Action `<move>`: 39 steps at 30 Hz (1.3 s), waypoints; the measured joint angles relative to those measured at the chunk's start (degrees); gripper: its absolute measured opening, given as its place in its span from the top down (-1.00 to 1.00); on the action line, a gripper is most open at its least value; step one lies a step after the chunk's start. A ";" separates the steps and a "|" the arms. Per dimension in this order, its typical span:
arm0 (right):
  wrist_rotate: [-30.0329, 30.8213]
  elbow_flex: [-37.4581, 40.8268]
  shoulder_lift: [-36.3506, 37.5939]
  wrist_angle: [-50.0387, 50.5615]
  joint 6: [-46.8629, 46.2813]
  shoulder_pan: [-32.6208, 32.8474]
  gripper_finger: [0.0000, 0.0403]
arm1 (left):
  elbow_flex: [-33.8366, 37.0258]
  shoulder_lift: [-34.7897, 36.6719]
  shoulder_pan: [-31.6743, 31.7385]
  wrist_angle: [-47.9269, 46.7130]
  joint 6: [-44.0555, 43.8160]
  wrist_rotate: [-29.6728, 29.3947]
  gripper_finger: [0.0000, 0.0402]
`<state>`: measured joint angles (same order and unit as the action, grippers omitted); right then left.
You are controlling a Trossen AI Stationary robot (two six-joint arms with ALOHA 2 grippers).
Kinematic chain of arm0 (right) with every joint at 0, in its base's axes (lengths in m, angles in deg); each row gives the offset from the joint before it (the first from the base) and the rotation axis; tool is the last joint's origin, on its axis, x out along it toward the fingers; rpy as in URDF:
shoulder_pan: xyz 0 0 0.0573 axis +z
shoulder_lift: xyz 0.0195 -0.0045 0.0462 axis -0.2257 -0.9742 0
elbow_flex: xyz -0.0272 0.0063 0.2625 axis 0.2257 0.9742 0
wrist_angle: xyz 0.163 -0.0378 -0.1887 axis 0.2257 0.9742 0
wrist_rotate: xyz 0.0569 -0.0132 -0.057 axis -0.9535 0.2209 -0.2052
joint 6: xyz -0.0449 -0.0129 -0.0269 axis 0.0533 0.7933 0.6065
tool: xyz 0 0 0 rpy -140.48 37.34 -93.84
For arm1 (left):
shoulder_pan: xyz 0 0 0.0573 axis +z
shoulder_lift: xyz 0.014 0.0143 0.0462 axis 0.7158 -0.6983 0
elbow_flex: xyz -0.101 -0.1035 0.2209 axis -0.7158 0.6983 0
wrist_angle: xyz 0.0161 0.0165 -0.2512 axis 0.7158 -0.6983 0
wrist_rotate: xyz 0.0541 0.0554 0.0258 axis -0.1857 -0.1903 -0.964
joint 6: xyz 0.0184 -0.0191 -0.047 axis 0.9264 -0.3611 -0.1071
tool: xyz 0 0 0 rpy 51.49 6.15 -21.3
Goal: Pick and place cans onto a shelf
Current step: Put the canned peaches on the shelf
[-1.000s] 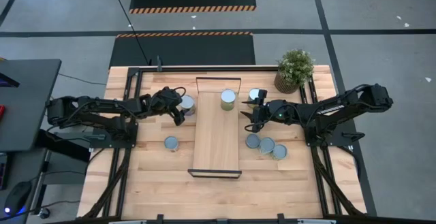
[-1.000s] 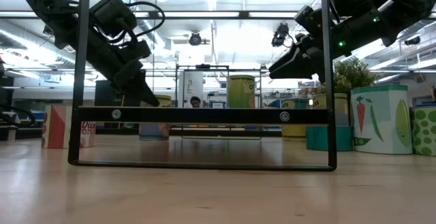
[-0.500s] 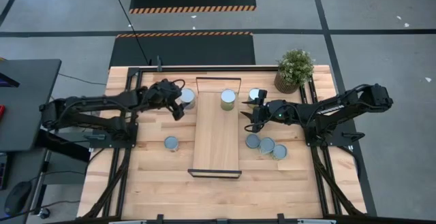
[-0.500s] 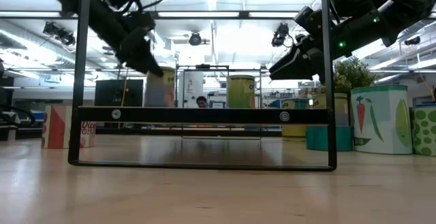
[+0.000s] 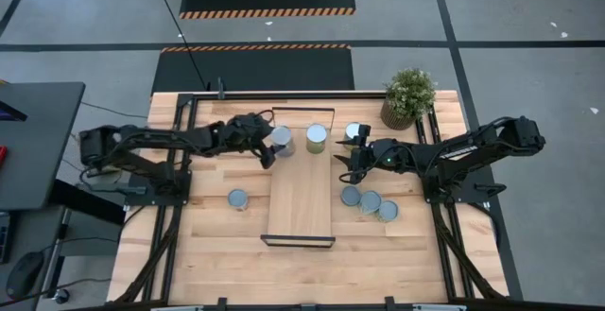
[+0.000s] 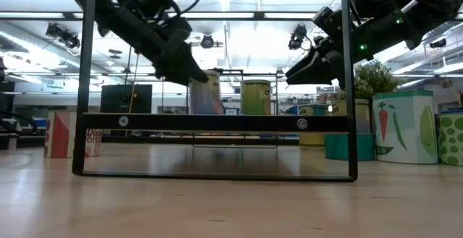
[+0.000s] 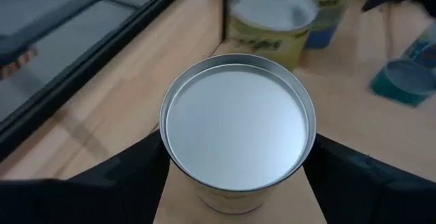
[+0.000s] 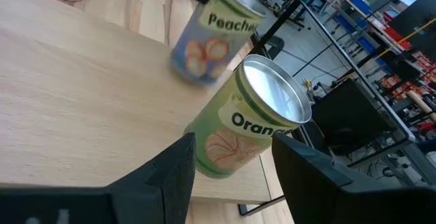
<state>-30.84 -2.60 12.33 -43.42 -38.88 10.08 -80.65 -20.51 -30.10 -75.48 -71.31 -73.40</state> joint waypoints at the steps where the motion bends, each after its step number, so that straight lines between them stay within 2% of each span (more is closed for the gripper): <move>1: 0.00 0.00 0.00 0.00 0.01 0.01 0.00 | -0.29 -1.12 -0.27 0.66 0.11 0.36 -0.55; 12: 0.00 -0.02 0.00 0.09 0.02 0.00 0.00 | -6.86 -8.11 -1.41 -2.11 3.84 -0.35 -0.56; 27: -0.13 -0.02 0.00 0.13 0.02 0.02 0.00 | -7.10 -8.33 -1.70 -2.25 4.08 -1.73 -0.58; 29: -0.13 -0.01 0.00 0.13 0.02 0.02 0.00 | -7.08 -8.33 -1.70 -2.29 3.42 -1.73 -0.63; 34: -0.17 -0.02 0.00 0.13 0.02 0.02 0.00 | -6.99 -8.44 -1.74 -2.75 1.96 -3.57 -0.95; 39: -0.21 -0.01 0.00 0.13 0.02 0.00 0.00 | -6.99 -8.44 -2.68 -2.48 3.40 -4.33 -0.93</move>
<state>-31.06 -2.61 12.33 -43.29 -38.87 10.09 -87.64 -28.95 -32.78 -77.96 -67.91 -77.73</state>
